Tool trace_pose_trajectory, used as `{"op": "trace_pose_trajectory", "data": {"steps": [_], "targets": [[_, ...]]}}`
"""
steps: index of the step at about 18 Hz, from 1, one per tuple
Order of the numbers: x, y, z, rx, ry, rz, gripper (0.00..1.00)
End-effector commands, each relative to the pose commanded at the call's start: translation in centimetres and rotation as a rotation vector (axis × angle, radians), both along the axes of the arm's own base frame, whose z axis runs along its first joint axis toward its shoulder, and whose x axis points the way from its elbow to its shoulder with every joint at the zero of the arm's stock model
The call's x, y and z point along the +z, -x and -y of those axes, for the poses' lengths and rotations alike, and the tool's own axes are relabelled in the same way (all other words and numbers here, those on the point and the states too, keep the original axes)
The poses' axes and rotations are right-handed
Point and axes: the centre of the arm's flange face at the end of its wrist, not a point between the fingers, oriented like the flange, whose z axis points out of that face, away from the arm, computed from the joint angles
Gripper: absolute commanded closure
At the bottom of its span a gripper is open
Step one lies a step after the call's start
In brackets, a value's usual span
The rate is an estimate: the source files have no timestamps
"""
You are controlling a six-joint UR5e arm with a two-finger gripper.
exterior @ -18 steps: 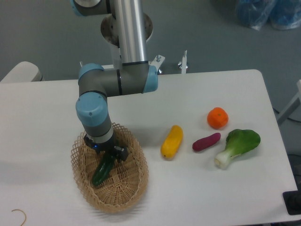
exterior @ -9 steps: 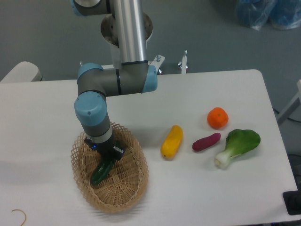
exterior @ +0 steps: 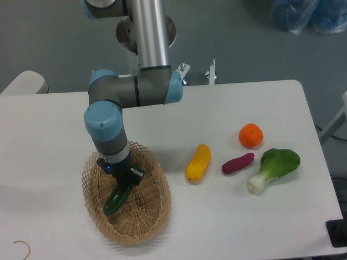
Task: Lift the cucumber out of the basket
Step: 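Lift the cucumber out of the basket and carry it toward the bok choy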
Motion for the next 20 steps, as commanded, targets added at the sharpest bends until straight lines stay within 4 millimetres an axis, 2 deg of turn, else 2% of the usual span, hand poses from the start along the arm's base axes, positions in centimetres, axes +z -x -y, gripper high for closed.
{"op": "trace_pose_trajectory", "data": {"steps": [3,6,8,12,14,18,20], "targets": [[4.4,3.5,1.4,-0.042,0.004,-0.030,0.79],[7.7,9.8,4.4,-0.043,0.018,-0.057,0.79],[8.8,14.3,6.5,-0.049,0.027,-0.079,0.79],[7.9,22.3,11.4,-0.079,0.070,-0.094,0.79],[6.8,25.3,13.6,-0.094,0.091,-0.088,0.79],[5.3,29.9,17.7,-0.129,0.127,-0.081,0.79],[5.3,31.1,19.1,-0.123,0.132,-0.081,0.79]]}}
